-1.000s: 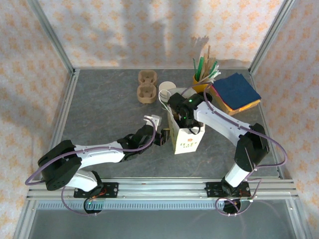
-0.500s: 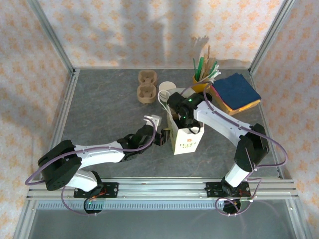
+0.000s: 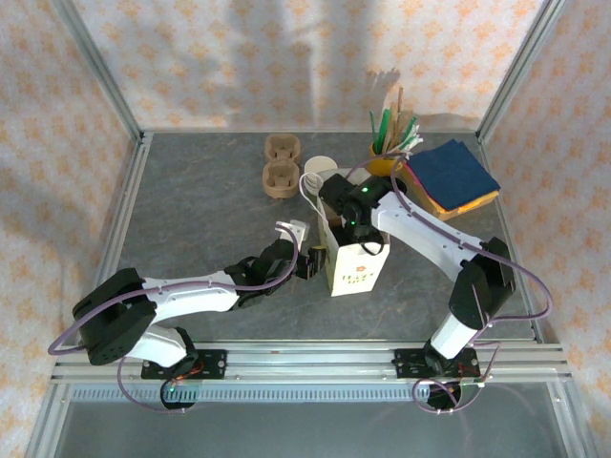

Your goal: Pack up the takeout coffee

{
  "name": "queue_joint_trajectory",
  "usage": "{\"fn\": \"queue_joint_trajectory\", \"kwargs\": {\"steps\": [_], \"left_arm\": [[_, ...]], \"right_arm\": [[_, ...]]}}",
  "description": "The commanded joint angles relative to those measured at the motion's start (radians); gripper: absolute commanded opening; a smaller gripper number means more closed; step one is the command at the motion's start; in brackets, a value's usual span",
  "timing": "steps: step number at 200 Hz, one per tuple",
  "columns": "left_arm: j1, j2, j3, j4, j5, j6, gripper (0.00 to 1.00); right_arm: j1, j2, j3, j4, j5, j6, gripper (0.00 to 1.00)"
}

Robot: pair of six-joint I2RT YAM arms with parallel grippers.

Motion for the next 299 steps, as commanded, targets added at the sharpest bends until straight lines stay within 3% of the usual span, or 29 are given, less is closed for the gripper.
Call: {"fn": "queue_joint_trajectory", "kwargs": {"steps": [1, 299], "left_arm": [[-0.008, -0.002, -0.005, -0.008, -0.029, -0.004, 0.69], [-0.008, 0.023, 0.026, -0.026, -0.033, 0.008, 0.69]], "right_arm": [[0.009, -0.016, 0.034, -0.039, 0.036, 0.017, 0.69], [0.011, -0.019, 0.042, -0.047, 0.047, 0.013, 0.70]]}}
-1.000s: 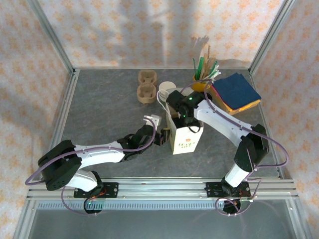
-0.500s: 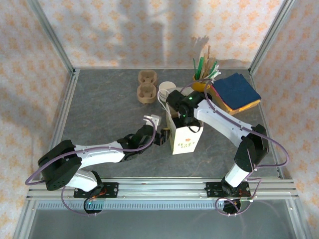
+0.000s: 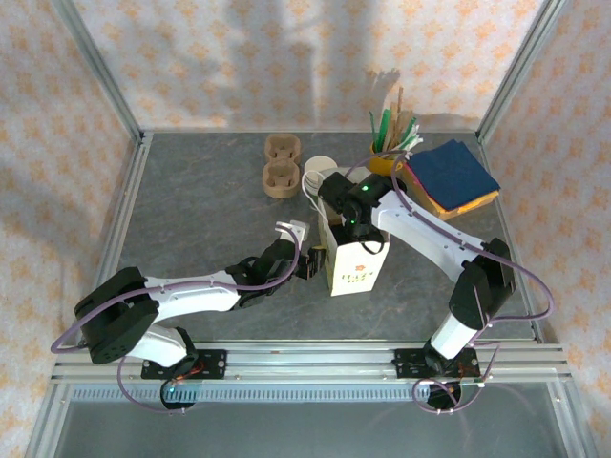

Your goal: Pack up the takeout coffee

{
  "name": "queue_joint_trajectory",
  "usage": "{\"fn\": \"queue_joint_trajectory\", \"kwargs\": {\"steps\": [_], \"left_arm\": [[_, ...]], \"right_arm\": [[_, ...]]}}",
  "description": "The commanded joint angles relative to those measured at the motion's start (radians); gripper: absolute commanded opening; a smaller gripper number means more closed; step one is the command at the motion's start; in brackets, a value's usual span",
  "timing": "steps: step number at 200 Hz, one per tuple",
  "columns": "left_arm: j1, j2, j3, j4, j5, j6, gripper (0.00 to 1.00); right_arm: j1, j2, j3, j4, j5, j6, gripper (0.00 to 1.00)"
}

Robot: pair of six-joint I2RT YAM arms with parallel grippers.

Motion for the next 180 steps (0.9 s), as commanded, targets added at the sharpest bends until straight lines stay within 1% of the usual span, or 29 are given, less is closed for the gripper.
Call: {"fn": "queue_joint_trajectory", "kwargs": {"steps": [1, 180], "left_arm": [[-0.008, 0.011, 0.025, -0.025, -0.019, 0.008, 0.69], [-0.009, -0.010, 0.004, -0.026, -0.025, -0.002, 0.69]], "right_arm": [[0.006, -0.019, 0.016, -0.021, 0.032, 0.009, 0.70], [-0.007, -0.002, -0.091, 0.075, 0.001, -0.010, 0.69]]}}
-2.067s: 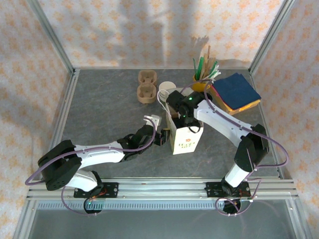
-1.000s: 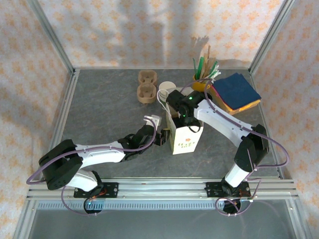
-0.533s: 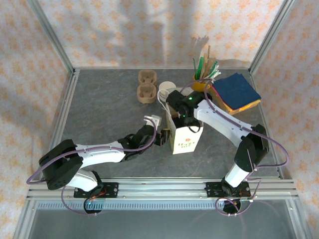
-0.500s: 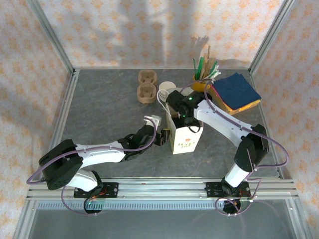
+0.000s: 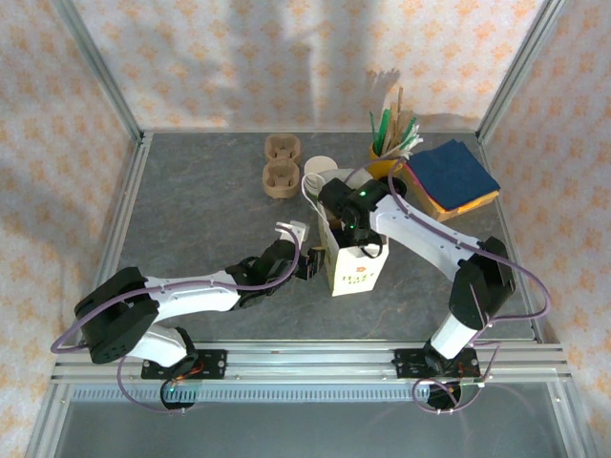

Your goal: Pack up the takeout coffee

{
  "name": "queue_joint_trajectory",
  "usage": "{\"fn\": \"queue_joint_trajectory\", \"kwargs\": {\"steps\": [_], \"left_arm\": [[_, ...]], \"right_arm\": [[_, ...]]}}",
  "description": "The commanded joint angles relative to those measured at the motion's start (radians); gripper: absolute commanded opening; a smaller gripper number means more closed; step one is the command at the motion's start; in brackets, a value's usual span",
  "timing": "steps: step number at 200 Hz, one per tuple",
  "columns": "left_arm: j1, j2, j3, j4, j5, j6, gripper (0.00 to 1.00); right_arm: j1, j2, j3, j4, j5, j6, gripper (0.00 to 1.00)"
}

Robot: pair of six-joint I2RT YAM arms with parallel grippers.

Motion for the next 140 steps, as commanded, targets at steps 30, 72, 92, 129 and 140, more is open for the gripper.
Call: {"fn": "queue_joint_trajectory", "kwargs": {"steps": [30, 72, 92, 129, 140], "left_arm": [[-0.008, -0.010, 0.002, -0.013, -0.026, -0.003, 0.69], [-0.009, -0.010, 0.000, -0.012, -0.027, -0.003, 0.69], [-0.009, -0.010, 0.000, -0.011, -0.027, -0.002, 0.69], [-0.009, -0.011, -0.001, -0.014, -0.027, -0.003, 0.69], [-0.009, -0.012, -0.001, -0.013, -0.029, -0.003, 0.69]], "right_arm": [[-0.010, 0.005, -0.020, 0.016, -0.002, -0.013, 0.68], [-0.010, 0.010, -0.026, 0.016, -0.005, -0.013, 0.68], [-0.010, 0.007, -0.024, 0.013, -0.007, -0.013, 0.69], [-0.010, 0.002, -0.020, 0.012, -0.009, -0.016, 0.72], [-0.010, -0.001, -0.022, 0.013, -0.008, -0.016, 0.72]]}}
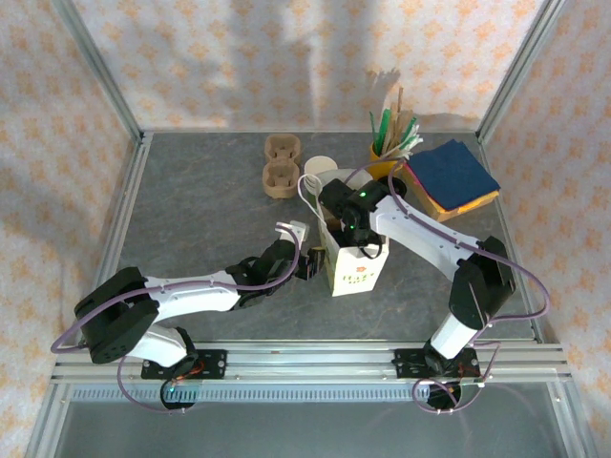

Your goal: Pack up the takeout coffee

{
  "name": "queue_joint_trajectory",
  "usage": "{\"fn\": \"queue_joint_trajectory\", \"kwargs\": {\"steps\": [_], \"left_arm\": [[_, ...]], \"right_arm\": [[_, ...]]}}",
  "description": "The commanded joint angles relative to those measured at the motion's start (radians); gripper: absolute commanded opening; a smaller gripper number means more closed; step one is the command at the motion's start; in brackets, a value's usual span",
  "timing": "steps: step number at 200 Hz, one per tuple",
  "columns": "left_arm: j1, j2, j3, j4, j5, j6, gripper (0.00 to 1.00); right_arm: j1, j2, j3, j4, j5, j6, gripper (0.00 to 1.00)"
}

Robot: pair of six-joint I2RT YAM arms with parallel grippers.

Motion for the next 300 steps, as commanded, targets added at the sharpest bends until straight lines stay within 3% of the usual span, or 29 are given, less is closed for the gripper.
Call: {"fn": "queue_joint_trajectory", "kwargs": {"steps": [1, 300], "left_arm": [[-0.008, -0.012, -0.001, -0.013, -0.028, -0.003, 0.69], [-0.009, -0.013, 0.005, -0.019, -0.033, 0.005, 0.69]], "right_arm": [[-0.005, -0.001, -0.010, -0.005, 0.007, -0.012, 0.73], [-0.005, -0.024, 0.029, -0.031, 0.047, -0.010, 0.88]]}}
